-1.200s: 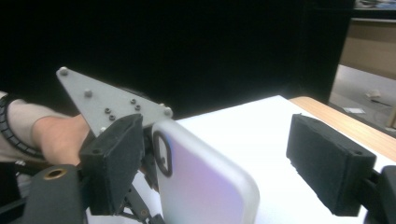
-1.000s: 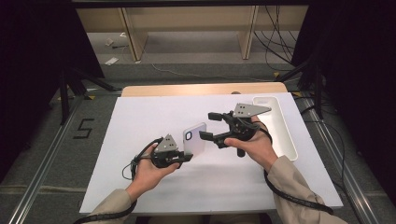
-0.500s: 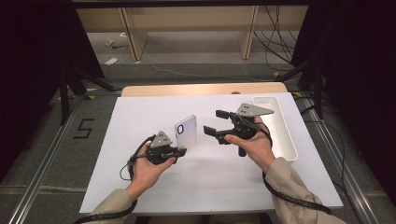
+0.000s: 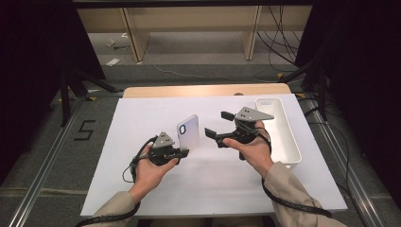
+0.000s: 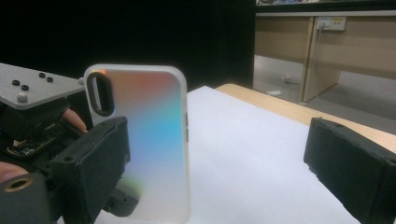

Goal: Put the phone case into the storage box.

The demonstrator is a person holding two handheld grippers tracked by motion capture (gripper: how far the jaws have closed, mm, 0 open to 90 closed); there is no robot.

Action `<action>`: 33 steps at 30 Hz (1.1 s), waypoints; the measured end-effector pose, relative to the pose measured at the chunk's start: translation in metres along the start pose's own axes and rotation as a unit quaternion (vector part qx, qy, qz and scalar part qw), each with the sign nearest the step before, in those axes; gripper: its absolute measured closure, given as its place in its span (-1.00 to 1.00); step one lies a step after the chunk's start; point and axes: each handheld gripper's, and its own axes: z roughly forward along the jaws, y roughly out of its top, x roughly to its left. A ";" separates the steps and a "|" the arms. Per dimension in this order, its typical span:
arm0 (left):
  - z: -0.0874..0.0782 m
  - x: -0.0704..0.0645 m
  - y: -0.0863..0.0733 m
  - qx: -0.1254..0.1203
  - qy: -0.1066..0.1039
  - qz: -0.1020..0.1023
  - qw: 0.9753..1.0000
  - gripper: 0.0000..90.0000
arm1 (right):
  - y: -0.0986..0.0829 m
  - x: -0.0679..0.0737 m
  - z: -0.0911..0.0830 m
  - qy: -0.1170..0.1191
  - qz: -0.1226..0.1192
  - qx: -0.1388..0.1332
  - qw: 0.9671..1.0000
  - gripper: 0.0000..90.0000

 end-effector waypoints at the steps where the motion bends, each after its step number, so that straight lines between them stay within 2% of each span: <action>1: 0.000 0.000 0.001 0.000 0.000 -0.001 1.000 0.79 | 0.000 0.001 0.000 0.000 0.000 -0.001 1.000 -0.85; 15: 0.011 -0.010 0.006 0.004 -0.008 0.002 1.000 0.79 | 0.001 0.017 0.008 0.007 0.004 -0.015 1.000 -0.91; 33: 0.025 -0.026 0.009 0.006 -0.016 0.010 1.000 0.79 | -0.001 0.028 0.019 -0.014 0.018 -0.026 0.999 -0.90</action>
